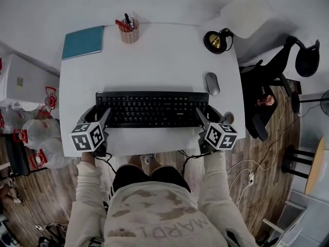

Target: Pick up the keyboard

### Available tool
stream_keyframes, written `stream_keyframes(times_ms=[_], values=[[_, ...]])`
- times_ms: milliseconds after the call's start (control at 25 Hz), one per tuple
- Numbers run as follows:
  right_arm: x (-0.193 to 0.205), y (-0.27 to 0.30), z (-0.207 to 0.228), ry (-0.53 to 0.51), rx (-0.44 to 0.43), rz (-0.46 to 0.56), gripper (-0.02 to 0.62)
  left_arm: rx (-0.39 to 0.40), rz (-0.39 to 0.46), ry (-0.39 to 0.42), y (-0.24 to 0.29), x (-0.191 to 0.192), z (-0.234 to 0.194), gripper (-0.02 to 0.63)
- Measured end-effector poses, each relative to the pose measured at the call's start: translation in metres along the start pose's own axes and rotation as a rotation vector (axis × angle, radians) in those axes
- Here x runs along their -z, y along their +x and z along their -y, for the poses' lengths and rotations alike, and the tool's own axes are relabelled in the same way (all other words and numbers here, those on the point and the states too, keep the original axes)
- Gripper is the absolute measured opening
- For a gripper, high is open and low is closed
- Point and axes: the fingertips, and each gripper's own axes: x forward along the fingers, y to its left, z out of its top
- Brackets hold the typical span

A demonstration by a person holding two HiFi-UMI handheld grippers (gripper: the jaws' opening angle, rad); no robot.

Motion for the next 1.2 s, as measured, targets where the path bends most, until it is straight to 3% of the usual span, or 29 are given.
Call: stream_keyframes(times_ms=[1200], values=[[-0.134, -0.065, -0.049, -0.127, -0.049, 0.334, 0.255, 0.004, 0.39, 0.141, -0.092, -0.134, 0.043, 0.261]])
